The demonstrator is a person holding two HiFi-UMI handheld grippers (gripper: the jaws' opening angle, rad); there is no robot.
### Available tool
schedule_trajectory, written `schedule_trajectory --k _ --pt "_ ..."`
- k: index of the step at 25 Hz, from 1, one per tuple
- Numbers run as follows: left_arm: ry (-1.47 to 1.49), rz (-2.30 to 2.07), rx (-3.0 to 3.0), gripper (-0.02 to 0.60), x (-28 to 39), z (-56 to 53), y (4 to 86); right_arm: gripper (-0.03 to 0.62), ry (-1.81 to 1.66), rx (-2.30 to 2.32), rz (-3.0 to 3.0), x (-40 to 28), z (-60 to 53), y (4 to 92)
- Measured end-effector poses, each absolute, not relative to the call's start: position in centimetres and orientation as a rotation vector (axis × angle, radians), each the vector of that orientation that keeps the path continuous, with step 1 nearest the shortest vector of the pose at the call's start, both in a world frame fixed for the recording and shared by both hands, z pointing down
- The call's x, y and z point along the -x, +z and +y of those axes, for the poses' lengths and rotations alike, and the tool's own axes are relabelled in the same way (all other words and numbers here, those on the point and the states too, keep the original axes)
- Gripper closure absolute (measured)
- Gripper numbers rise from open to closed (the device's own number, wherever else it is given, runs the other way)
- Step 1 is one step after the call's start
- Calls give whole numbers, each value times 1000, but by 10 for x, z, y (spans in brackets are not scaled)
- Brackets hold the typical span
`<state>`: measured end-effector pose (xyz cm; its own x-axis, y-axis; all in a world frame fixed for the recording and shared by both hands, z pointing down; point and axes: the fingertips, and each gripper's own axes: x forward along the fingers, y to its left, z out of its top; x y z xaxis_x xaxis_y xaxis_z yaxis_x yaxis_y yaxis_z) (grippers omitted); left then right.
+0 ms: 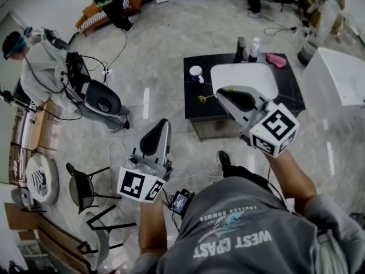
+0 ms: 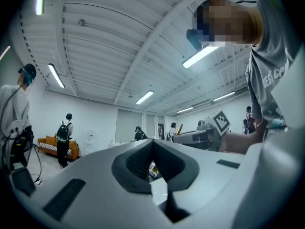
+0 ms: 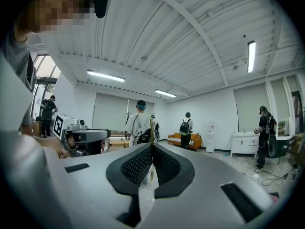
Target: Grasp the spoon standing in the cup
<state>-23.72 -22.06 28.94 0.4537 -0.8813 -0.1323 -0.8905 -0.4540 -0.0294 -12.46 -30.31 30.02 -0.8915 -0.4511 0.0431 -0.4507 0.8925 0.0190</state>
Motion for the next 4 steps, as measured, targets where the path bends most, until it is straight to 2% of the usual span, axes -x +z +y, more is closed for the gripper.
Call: schedule_trajectory --k 4 --pt "152 1586 2597 580 234 -229 277 562 -9 -724 -3003 120 -313 289"
